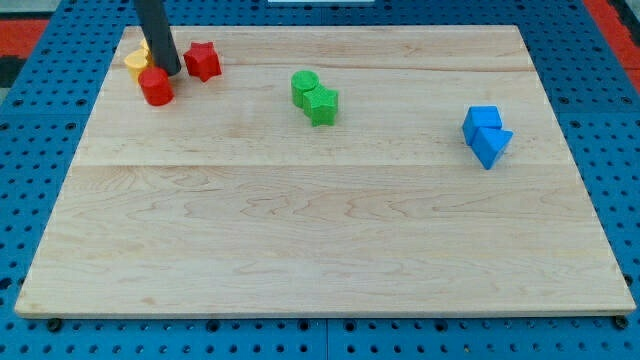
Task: Separate the red circle from the yellow blocks
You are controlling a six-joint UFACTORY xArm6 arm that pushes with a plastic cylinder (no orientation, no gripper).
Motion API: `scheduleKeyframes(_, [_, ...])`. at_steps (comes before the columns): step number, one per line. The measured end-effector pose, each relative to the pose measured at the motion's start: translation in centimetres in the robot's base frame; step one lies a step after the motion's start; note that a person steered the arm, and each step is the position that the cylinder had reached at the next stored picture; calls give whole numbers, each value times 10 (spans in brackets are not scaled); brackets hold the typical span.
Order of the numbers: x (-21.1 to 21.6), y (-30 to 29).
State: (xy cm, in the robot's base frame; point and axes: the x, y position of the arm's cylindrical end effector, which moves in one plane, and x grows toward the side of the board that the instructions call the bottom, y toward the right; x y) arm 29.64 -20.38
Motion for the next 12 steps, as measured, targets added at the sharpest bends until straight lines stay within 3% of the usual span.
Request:
scheduleKeyframes(2, [69, 1])
scheduleKeyframes(3, [60, 36])
scheduleKeyframes(5, [-30, 124])
scheduleKeyframes(6, [-55, 116])
scheduleKeyframes(7, [-55, 67])
scheduleKeyframes(8, [-47, 41])
scheduleKeyframes(11, [19, 37])
scheduleKeyframes(12, [22, 32])
